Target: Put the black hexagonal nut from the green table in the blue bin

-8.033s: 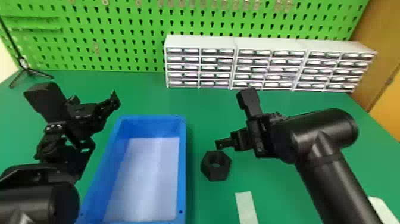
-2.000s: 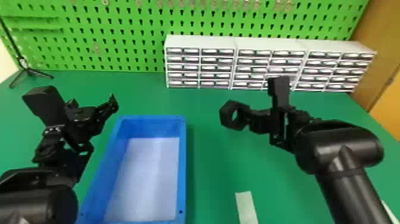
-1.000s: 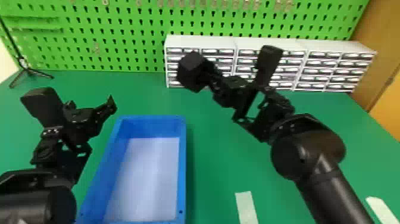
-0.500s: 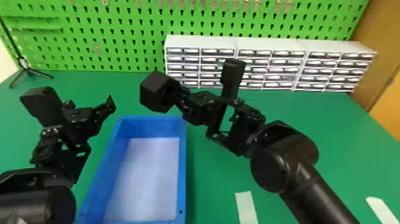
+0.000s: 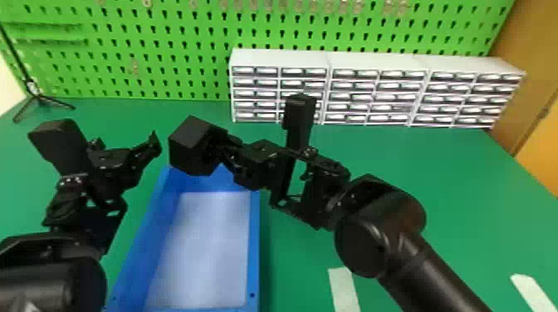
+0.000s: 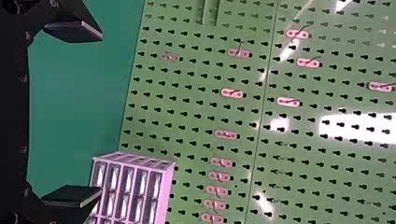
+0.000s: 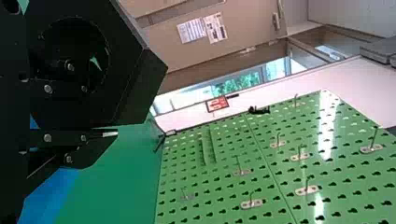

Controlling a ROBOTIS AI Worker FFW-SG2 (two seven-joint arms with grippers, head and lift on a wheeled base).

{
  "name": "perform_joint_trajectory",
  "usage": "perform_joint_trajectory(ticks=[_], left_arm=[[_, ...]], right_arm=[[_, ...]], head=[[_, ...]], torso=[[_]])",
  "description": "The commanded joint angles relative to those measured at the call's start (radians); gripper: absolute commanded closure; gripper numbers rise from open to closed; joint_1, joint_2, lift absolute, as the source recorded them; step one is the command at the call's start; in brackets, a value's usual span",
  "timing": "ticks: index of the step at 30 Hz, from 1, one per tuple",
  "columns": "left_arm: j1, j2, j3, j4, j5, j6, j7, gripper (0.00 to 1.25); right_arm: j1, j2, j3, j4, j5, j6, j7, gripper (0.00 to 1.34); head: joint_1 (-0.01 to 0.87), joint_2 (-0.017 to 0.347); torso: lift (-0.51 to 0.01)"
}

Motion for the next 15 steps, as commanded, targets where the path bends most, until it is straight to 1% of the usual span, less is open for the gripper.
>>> perform_joint_trajectory(ticks=[1,3,8,10,12,13,15], left_arm=[[-0.003,-0.001,-0.002,0.001,0.000,0.000,0.000,0.13],[-0.003,0.000,-0.002,0.001,0.000,0.000,0.000,0.13],[-0.001,0.000,-0.002,0.001,0.000,0.000,0.000,0.13],[-0.001,0.000,-0.002,0.001,0.000,0.000,0.000,0.13],[-0.003,0.000,-0.002,0.001,0.000,0.000,0.000,0.13],[-0.003,0.000,-0.002,0.001,0.000,0.000,0.000,0.13],[-0.003,-0.001,-0.002,0.001,0.000,0.000,0.000,0.13]], right_arm=[[-0.004,-0.002,0.014,0.003,-0.007,0.000,0.001,0.97],[-0.005,-0.002,0.017,0.006,-0.010,0.000,0.000,0.93],[-0.007,-0.004,0.025,0.008,-0.010,0.002,0.000,0.91],[-0.007,-0.004,0.026,0.008,-0.012,0.002,0.000,0.83],[-0.005,-0.004,0.028,0.009,-0.015,0.002,0.000,0.66],[-0.005,-0.004,0.028,0.011,-0.015,0.002,0.000,0.60],[-0.005,-0.004,0.028,0.011,-0.015,0.002,-0.002,0.52]], head=[[0.692,0.008],[0.692,0.008],[0.692,0.008],[0.692,0.008],[0.692,0.008],[0.692,0.008],[0.692,0.008]], torso=[[-0.097],[-0.097],[-0.097],[-0.097],[-0.097],[-0.097],[-0.097]])
